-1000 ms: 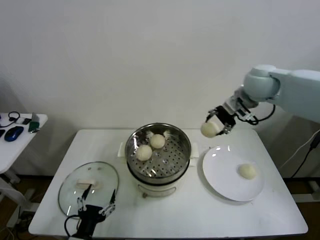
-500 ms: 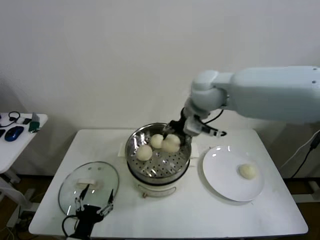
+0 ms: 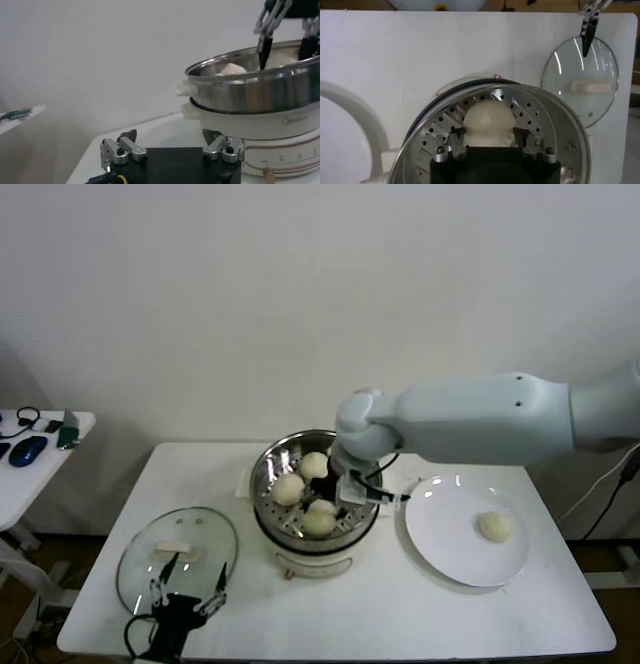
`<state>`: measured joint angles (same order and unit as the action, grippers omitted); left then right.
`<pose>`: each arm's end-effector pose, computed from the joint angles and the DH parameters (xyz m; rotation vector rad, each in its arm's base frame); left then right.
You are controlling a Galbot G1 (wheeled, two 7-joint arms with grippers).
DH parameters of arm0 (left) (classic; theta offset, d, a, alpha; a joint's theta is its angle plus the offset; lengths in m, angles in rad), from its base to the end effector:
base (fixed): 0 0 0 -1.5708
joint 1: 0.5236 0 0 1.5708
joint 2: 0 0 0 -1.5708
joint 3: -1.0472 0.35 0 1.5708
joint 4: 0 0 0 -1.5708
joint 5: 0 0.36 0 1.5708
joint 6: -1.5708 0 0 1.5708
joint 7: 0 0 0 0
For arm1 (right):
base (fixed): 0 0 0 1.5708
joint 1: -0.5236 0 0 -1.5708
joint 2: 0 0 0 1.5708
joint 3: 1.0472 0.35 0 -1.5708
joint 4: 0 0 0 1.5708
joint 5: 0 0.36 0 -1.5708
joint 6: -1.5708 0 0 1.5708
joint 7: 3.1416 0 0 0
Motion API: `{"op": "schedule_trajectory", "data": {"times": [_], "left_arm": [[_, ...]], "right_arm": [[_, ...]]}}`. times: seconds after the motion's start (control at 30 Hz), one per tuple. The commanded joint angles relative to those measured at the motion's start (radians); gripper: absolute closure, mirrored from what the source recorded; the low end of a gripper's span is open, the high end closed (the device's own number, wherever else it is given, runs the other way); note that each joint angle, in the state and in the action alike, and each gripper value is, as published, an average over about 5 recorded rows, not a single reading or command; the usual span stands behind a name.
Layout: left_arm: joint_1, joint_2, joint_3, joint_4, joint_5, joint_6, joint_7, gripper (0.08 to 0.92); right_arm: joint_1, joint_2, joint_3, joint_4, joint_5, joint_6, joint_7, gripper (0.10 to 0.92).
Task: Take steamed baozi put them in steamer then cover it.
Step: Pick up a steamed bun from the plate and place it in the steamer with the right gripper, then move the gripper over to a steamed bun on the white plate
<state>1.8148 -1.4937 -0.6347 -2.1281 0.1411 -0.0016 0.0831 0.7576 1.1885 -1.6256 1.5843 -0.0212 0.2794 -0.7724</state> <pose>0.1098 0.0461 -0.3235 -0.0831 -2.8980 -0.3820 0.4665 0.1509 -0.0911 -2.0123 0.3949 -2.2407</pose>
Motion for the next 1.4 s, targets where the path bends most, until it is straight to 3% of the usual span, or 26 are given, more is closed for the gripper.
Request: {"op": "schedule_trajectory", "data": {"times": [0.03,0.23,0.5,0.6,0.77,0.87,1.13,1.4], "left_arm": [[0.001,0.003,0.000,0.001,-0.001,-0.001,0.000,0.177],[0.001,0.003,0.000,0.000,-0.002,-0.002,-0.001,0.177],[0.000,0.003,0.003,-0.002,0.000,-0.001,0.000,0.177],[-0.001,0.001,0.005,-0.006,0.003,0.000,0.000,0.177],[-0.002,0.002,0.010,-0.008,0.007,0.002,0.002,0.177],[-0.007,0.004,0.010,-0.006,0.006,0.002,0.002,0.177],[-0.016,0.003,0.004,-0.008,-0.001,0.002,0.003,0.177],[-0.012,-0.005,-0.002,-0.002,0.003,0.006,0.003,0.177]], "right_arm": [[-0.072,0.036,0.010,-0.060,-0.043,-0.002,0.018,0.355],[-0.067,0.033,0.014,-0.068,-0.039,0.009,0.027,0.338],[0.054,-0.062,0.024,-0.050,0.073,0.073,-0.030,0.207],[0.156,-0.127,-0.012,-0.059,0.212,0.068,-0.087,0.204],[0.415,-0.259,-0.219,-0.068,0.658,-0.140,-0.170,0.202],[0.504,-0.363,-0.337,-0.078,0.725,-0.280,-0.212,0.203],[0.432,-0.672,-0.501,-0.081,0.534,-0.404,-0.208,0.202],[-0.103,-0.811,-0.073,-0.173,0.366,-0.495,-0.128,0.203]]}}
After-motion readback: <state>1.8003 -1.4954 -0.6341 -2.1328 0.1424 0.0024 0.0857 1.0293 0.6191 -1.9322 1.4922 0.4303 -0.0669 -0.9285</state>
